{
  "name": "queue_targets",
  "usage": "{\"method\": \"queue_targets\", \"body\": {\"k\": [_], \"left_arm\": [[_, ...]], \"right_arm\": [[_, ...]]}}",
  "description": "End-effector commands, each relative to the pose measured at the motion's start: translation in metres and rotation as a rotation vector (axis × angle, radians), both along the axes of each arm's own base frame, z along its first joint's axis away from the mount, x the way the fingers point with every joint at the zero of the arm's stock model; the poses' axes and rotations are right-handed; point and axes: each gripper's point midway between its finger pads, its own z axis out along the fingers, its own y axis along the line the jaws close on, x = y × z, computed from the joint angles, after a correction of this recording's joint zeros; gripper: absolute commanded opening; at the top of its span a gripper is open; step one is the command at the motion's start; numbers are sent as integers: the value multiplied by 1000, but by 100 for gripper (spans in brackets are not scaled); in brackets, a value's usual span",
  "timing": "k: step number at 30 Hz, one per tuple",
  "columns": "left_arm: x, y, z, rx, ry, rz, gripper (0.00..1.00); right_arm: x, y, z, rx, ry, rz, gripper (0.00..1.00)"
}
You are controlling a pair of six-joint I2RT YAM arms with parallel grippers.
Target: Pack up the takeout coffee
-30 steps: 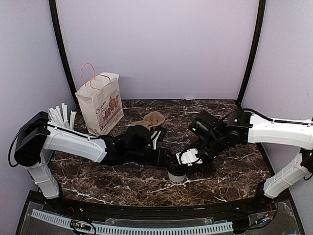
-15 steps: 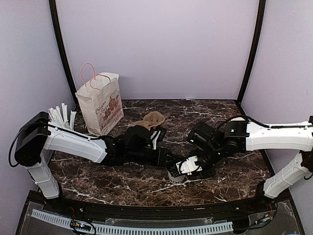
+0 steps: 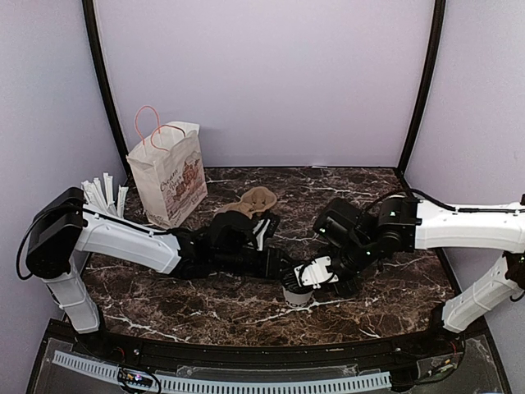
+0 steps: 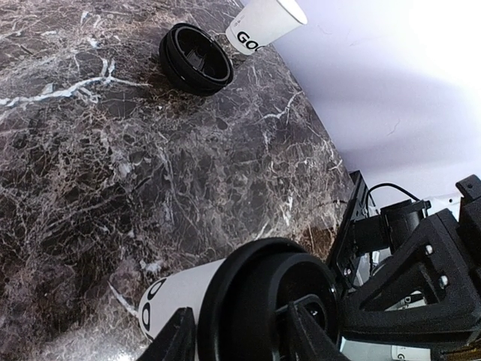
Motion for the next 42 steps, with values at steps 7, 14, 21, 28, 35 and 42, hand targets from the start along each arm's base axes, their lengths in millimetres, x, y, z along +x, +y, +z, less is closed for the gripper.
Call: {"method": "queue_targets", "body": {"k": [7, 14, 21, 28, 35, 42], "left_arm": [[-17, 11, -44, 106, 81, -32, 41], [-18, 12, -47, 110, 84, -32, 41], [-19, 11, -50, 116, 91, -35, 41], [-19, 11, -49, 112, 97, -37, 41], [-20, 10, -51, 111, 108, -41, 41], [-22, 10, -52, 108, 117, -45, 41]], "right_arm": [[5, 22, 21, 88, -19, 4, 22], [-1, 17, 13, 61, -13, 25, 21], [-25, 15, 23, 54, 105, 96, 21], [-15, 12, 8, 27, 52, 64, 21], [-5, 7, -1, 6, 1, 28, 21], [2, 7, -4, -1, -30, 9, 21]]}}
